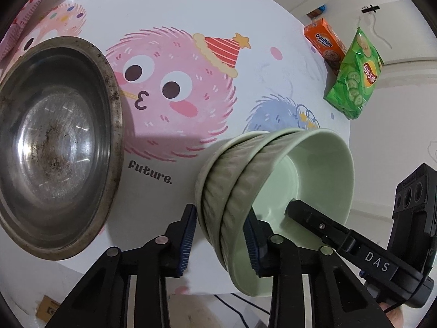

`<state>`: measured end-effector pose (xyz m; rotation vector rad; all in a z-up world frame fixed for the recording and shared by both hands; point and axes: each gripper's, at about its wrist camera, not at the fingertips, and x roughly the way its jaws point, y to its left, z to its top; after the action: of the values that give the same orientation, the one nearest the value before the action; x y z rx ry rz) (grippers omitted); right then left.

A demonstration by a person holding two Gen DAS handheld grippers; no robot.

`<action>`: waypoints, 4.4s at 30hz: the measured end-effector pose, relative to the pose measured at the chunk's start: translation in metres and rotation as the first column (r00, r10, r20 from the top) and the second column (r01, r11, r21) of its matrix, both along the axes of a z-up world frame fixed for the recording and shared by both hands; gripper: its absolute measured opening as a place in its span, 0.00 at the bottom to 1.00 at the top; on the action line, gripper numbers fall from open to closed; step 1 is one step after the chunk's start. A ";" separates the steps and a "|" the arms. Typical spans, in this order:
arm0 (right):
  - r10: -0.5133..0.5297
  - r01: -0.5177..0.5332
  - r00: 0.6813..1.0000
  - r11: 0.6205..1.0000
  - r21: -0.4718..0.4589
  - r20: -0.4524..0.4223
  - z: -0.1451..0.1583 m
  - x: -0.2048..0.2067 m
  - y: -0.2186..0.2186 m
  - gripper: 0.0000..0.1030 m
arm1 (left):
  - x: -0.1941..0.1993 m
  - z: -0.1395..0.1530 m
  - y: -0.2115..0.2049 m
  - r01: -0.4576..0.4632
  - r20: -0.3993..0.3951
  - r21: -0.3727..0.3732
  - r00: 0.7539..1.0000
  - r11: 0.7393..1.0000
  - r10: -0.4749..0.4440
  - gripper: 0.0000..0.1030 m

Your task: Organize plates and bowls

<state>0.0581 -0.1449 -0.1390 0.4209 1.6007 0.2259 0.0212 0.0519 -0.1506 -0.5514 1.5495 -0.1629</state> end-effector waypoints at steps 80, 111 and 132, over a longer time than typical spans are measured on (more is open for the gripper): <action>0.139 -0.140 0.983 0.990 -0.002 0.124 0.068 -0.022 0.201 0.23 | -0.023 0.071 0.199 -0.100 0.125 0.121 0.988 0.988 0.085 0.18; 0.080 -0.080 0.997 0.994 -0.070 0.010 0.002 -0.020 0.222 0.31 | -0.003 0.002 0.204 0.012 0.042 0.144 0.999 0.989 -0.018 0.39; 0.082 0.013 0.911 0.974 -0.226 0.404 0.094 -0.065 0.192 1.00 | -0.041 0.067 0.210 -0.027 0.272 0.300 0.960 0.954 -0.058 0.98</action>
<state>-0.0073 0.0473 -0.0446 0.1536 1.1996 0.1458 -0.0200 0.2623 -0.0833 -0.2606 1.2725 -0.0126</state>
